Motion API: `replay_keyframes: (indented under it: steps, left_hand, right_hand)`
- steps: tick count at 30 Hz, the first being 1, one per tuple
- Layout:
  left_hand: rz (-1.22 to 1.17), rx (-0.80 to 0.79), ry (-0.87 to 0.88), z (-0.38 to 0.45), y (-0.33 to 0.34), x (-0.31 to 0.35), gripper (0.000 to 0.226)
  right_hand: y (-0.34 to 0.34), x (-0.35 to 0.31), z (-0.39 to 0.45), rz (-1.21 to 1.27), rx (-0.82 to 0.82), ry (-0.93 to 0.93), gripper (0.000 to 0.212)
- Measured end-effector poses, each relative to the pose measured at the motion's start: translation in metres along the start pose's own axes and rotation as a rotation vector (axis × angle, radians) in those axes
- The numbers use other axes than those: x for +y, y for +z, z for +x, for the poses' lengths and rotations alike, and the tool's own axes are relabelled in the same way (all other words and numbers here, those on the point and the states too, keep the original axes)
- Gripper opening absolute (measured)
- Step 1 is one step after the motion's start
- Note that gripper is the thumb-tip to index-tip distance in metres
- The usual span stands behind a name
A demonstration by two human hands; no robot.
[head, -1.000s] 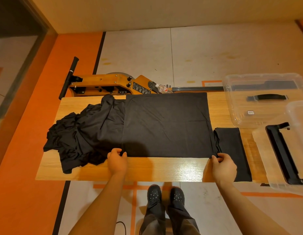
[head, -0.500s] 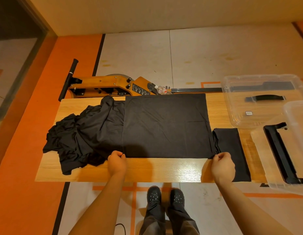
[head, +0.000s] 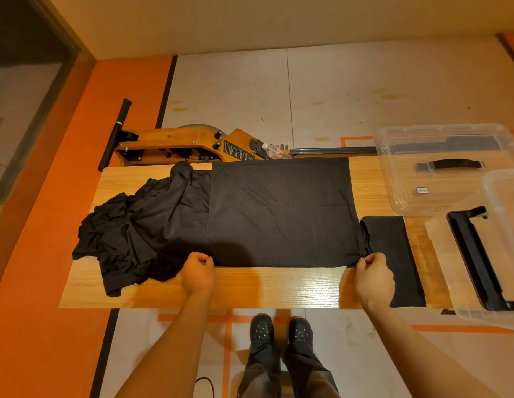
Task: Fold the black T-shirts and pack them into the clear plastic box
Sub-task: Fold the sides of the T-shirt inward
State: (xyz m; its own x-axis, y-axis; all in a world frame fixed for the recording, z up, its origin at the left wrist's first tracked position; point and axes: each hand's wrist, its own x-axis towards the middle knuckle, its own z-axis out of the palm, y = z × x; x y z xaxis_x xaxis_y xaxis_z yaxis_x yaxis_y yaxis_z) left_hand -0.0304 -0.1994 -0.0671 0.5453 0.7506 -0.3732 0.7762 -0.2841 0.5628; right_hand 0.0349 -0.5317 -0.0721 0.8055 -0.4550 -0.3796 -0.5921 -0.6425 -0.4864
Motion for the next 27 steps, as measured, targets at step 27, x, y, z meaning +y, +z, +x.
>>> replay_keyframes:
  steps: [27]
  left_hand:
    - [-0.139, 0.010, 0.064, 0.009, -0.004, -0.017, 0.017]
  right_hand:
    - [-0.009, 0.029, 0.028, 0.462, -0.063, 0.026, 0.019]
